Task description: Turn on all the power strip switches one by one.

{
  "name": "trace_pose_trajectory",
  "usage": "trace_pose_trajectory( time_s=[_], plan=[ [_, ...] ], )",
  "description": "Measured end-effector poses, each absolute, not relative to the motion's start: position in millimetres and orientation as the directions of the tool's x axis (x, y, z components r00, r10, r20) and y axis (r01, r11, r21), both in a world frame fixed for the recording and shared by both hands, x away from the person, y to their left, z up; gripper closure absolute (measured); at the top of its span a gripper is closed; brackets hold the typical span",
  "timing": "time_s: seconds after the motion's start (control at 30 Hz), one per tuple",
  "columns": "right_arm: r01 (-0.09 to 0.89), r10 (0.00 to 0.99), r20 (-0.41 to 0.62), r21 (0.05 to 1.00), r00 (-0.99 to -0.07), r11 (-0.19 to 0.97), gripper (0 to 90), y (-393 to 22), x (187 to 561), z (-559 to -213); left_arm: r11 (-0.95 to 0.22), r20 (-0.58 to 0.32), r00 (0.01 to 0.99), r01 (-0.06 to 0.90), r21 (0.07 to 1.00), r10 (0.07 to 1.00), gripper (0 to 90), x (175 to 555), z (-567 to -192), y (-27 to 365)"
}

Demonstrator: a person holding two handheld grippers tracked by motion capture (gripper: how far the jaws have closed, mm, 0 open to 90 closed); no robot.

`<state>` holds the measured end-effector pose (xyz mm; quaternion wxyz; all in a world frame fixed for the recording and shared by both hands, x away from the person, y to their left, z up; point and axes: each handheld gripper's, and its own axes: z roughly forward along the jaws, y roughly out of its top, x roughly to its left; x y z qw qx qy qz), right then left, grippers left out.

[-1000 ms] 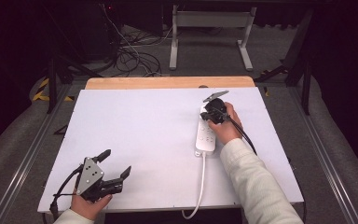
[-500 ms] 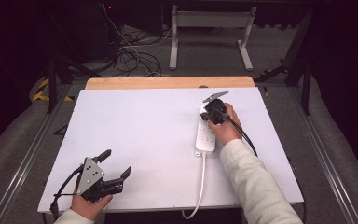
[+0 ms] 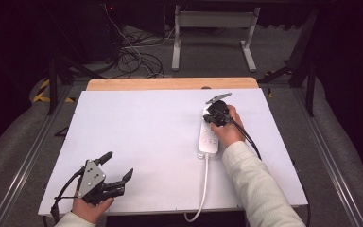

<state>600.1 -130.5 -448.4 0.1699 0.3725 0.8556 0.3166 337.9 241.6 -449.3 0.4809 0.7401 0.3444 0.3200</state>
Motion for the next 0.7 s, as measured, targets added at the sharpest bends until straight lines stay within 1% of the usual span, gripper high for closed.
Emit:
trace_pose_trajectory(
  time_s=[0.33,0.7],
  plan=[
    [0.551,0.757,-0.017,0.675,-0.653,0.491,90.0,-133.0,601.4,-449.9,-0.301,0.144,0.559,0.2,0.933,0.817,16.5,337.8,-449.2,241.6],
    [0.562,0.767,-0.014,0.671,-0.642,0.483,90.0,-131.5,600.5,-450.4,-0.304,0.146,0.561,0.199,0.932,0.815,16.5,337.7,-449.5,240.9]
  ],
)
